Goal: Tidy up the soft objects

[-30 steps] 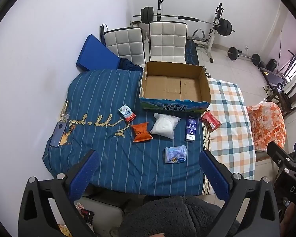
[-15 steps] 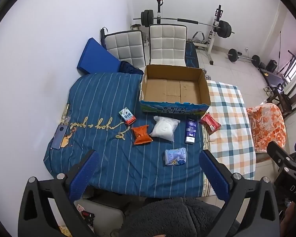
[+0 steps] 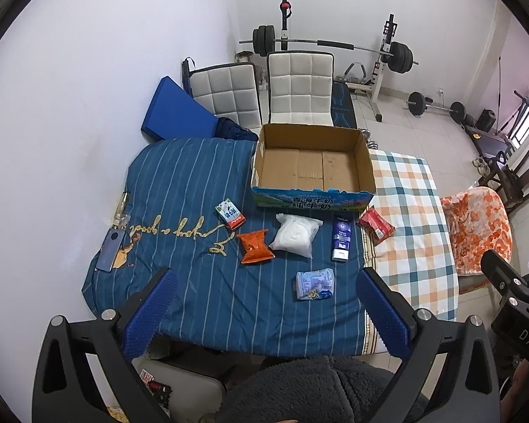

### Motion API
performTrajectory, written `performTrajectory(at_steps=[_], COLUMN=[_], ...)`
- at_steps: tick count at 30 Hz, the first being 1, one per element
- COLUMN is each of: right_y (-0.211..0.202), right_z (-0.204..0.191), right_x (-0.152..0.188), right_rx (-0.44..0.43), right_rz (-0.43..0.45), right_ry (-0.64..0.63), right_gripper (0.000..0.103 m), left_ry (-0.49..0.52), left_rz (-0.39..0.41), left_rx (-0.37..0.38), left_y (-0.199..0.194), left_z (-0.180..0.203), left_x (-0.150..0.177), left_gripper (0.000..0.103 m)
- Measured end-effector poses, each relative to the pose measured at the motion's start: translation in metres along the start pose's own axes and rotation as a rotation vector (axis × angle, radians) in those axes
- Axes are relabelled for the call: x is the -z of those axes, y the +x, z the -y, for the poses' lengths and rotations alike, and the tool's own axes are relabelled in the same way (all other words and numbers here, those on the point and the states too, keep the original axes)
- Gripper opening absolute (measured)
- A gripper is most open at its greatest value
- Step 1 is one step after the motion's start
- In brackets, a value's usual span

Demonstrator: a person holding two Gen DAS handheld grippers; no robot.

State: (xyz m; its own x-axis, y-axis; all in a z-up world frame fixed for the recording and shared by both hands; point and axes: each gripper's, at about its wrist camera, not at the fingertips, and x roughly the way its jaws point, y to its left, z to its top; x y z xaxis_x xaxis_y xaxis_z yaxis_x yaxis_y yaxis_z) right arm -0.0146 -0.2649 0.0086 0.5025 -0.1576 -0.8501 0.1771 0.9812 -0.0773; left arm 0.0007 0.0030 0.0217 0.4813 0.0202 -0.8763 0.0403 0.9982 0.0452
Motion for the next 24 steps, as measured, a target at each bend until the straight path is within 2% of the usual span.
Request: performTrajectory(at_steps=[24], right_y=[-0.0034], right_z=[0.0007], right_x=[0.0003], right_rx=[-0.012], right_rz=[-0.003], right_ry=[-0.006], right_gripper=[0.103], left_ry=[0.001], left_rz=[0.010], left_rx=[-0.012], left_y=[-0.0031], left_z=[0.0052], left_x=[0.0013], left_gripper=[0.103])
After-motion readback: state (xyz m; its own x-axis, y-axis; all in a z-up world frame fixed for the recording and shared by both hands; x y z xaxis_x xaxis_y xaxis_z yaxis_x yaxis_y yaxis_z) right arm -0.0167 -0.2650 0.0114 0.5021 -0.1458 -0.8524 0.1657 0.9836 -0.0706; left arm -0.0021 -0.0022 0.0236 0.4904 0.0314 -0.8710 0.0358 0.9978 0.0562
